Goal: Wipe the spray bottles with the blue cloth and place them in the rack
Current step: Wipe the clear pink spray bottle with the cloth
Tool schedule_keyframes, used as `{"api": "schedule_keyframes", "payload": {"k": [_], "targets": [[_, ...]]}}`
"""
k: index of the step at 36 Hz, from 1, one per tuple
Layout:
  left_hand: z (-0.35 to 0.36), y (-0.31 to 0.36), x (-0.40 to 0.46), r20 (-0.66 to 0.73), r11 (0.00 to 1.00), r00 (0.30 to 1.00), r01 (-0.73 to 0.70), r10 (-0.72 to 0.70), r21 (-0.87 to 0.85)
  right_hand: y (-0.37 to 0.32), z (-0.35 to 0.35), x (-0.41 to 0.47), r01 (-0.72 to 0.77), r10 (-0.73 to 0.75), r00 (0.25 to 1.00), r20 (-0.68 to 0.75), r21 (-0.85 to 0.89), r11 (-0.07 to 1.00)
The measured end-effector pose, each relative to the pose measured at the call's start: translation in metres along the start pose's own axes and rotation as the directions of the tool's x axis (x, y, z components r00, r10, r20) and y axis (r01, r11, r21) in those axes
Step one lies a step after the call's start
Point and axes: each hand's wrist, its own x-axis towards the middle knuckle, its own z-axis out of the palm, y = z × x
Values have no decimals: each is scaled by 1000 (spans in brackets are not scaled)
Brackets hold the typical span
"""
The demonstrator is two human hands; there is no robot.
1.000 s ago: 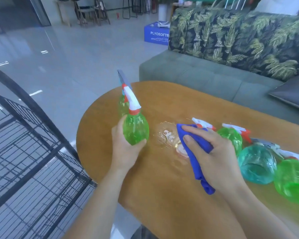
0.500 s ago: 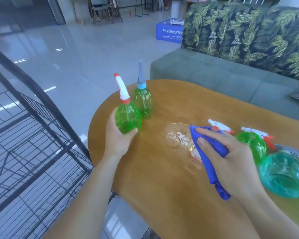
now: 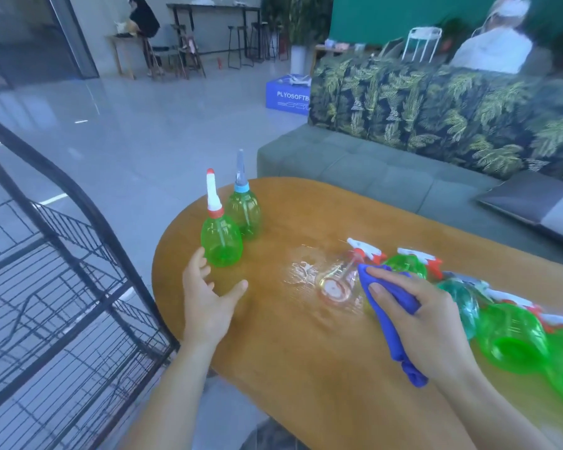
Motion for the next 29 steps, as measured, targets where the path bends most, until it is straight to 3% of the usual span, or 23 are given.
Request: {"api": "schedule_keyframes", "payload": {"k": [10,17,22,29], "targets": [[89,46,-50,240,989,961,-123,139,-79,12,-49,-19,-35,39,997,-69,56,998],[146,54,-53,388,952,891,-292,235,94,45,-79,-25,-75,84,987,-134,72,995],[162,43,-43,352,946,911,-283,214,156,68,-92,-27,-89,90,985,-149,17,996],[140,50,-60,262,972,941,-233,216,35,69,-95,-37,-74,88,986,-140,99,992]]}}
